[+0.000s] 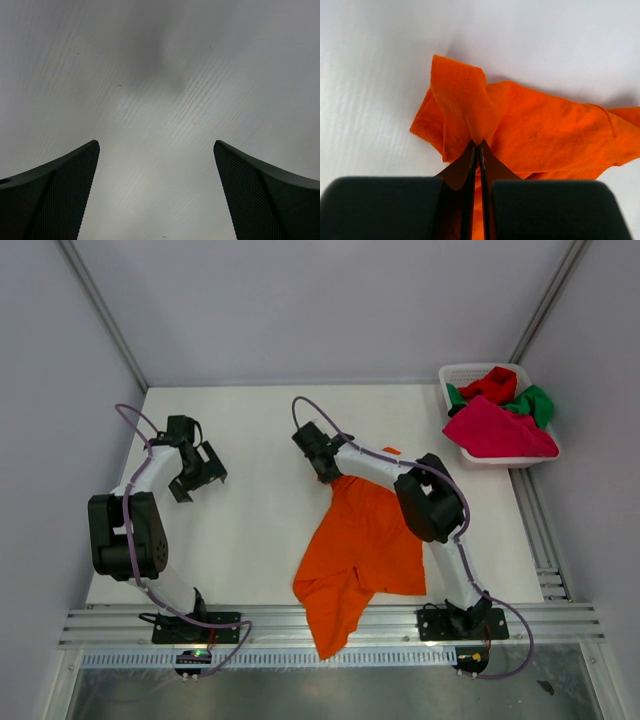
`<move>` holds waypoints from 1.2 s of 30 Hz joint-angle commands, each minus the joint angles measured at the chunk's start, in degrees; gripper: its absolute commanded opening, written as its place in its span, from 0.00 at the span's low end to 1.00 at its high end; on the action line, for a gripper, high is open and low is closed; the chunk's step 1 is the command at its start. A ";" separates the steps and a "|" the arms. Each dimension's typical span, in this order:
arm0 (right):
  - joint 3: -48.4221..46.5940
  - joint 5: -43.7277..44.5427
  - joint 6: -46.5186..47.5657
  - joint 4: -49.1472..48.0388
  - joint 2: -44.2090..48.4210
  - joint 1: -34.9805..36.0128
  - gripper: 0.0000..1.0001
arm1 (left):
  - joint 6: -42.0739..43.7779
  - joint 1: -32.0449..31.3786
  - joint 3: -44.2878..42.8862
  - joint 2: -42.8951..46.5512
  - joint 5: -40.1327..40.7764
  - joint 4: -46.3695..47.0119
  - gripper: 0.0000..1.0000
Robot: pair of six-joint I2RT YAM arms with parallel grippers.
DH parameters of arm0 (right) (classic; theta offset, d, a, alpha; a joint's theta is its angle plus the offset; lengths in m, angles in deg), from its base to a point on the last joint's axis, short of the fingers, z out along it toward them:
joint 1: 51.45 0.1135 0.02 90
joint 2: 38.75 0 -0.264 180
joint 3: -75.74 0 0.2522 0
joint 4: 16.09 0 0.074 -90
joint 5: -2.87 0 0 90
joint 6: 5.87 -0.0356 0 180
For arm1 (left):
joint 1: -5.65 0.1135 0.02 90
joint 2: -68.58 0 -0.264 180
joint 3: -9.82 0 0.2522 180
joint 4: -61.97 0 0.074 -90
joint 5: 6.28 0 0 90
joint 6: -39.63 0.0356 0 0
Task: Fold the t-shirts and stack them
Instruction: Flatten out the tshirt
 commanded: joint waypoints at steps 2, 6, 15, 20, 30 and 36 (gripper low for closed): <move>-6.38 3.30 2.14 2.34 4.46 -3.84 0.06 | 0.50 0.18 -0.78 -0.58 -0.12 0.24 0.99; -10.33 5.31 3.90 4.11 5.26 -4.55 0.06 | 0.50 0.18 -0.95 -0.58 -0.12 0.24 0.99; -18.15 8.48 6.88 6.74 4.65 -5.43 0.07 | 0.32 0.18 -1.22 -0.67 -0.47 0.33 0.99; -23.08 12.43 7.86 8.59 4.20 -7.18 0.07 | 0.32 0.18 -1.22 -0.93 -1.08 -0.02 0.99; -24.59 13.32 6.89 9.65 2.45 -9.91 0.07 | -2.66 -4.19 -4.29 -2.86 -6.51 -6.35 0.99; -24.32 11.39 4.87 10.35 0.51 -9.91 0.07 | -8.98 -12.73 -3.76 -6.54 -12.24 -0.13 0.99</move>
